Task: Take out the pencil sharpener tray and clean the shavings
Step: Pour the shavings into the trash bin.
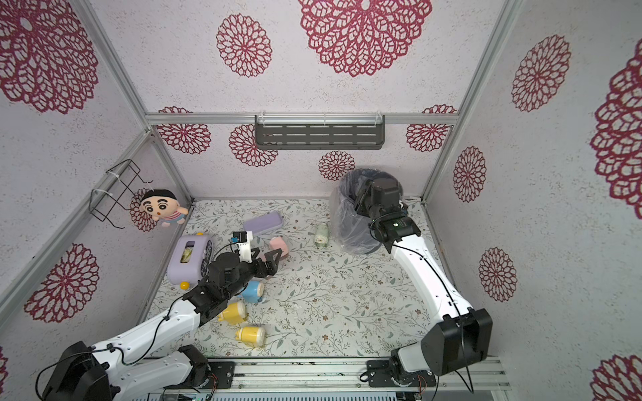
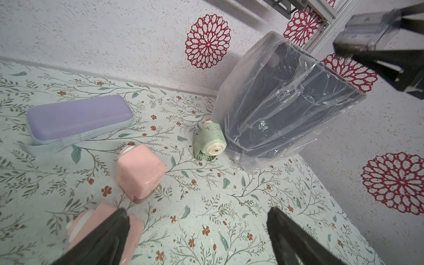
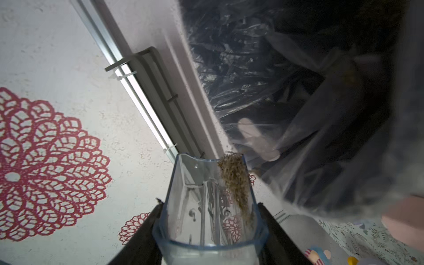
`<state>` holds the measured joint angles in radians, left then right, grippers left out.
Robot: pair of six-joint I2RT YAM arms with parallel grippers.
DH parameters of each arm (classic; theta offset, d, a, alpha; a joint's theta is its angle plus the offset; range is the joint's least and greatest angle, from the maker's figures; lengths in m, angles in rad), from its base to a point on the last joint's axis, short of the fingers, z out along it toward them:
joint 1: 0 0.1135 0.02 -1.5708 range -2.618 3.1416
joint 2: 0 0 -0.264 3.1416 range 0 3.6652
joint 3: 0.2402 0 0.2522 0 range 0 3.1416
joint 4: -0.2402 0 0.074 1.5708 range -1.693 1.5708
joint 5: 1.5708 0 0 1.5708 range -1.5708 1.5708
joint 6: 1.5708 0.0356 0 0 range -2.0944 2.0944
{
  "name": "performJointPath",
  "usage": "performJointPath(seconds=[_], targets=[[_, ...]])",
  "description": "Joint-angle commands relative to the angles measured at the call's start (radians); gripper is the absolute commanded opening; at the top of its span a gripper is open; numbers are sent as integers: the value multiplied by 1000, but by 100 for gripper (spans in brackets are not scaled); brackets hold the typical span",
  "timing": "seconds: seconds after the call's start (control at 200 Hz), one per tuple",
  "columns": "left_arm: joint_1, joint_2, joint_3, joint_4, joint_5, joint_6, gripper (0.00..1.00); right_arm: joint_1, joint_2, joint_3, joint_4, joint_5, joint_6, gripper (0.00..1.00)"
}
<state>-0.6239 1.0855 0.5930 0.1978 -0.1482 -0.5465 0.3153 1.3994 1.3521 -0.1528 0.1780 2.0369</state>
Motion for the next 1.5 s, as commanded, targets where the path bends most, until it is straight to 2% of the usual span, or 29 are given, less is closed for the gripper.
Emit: performJointPath(seconds=[0.0, 0.33, 0.6, 0.886, 1.186, 1.356, 1.491], targets=[[-11, -14, -4, 22, -7, 6, 97, -11, -23, -63, 55, -19, 23, 46], [-13, -16, -3, 21, -8, 9, 97, -12, -14, 83, 6, -14, -49, 46], [-12, -18, -4, 19, -10, 10, 97, -19, -38, -58, 58, -27, -5, 46], [-14, -35, -10, 20, -17, 10, 97, -20, -6, 98, -16, -20, -72, 47], [-14, -37, -12, 19, -24, 16, 97, -27, -5, -59, 70, -53, -38, 47], [-14, -44, -12, 18, -24, 16, 97, -40, 11, 35, 18, -76, -169, 47], [-16, -58, -15, 15, -29, 19, 97, -48, 17, 129, -54, -123, -395, 47]])
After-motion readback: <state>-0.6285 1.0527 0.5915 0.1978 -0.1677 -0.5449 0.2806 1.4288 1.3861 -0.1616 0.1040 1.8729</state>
